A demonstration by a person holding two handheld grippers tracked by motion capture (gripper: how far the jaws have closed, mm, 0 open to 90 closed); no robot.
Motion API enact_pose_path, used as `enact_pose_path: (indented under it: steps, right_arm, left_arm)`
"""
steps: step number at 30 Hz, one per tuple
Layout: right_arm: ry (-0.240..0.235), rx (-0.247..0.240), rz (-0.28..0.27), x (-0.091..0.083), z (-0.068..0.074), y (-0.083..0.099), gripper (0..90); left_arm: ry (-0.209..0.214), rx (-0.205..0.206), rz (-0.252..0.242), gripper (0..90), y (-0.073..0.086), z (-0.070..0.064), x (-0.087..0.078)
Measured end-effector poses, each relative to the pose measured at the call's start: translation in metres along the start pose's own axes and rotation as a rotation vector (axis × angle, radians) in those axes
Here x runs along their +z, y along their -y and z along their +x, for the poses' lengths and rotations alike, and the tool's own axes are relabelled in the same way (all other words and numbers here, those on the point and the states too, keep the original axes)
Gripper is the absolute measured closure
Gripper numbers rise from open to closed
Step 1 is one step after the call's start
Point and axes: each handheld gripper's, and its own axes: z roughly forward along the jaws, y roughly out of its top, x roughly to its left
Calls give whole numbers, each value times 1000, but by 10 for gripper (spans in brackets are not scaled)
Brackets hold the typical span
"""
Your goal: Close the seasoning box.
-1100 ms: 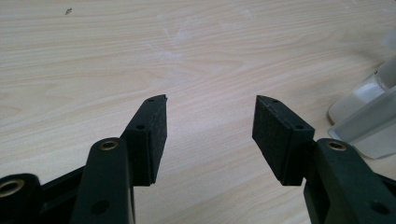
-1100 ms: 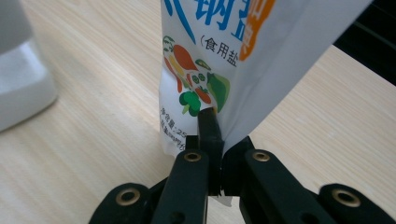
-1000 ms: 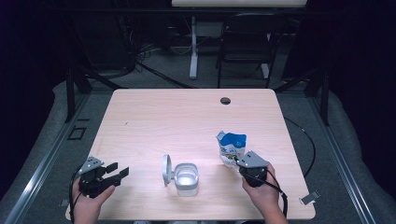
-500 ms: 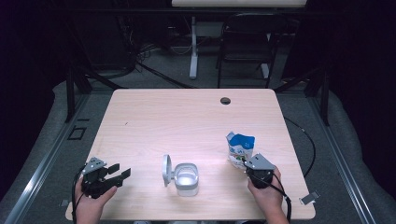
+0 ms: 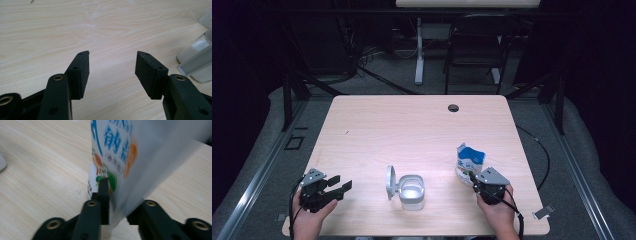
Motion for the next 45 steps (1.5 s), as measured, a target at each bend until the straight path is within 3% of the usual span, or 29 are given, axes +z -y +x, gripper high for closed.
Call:
enact_pose_path:
  steps: [6,12,33,45]
  right_arm:
    - [-29,9,-11,-1,2,0,578]
    - [-38,25,-10,0,4,0,508]
    - [-24,50,-17,-2,6,1,418]
    - [-23,56,-11,-6,6,0,418]
  left_arm:
    - [-1,0,-4,455,0,0,-1]
    - [-1,1,-2,455,0,0,0]
    - [3,10,-17,460,-3,-5,-1]
    - [37,38,-43,503,-11,-17,-4]
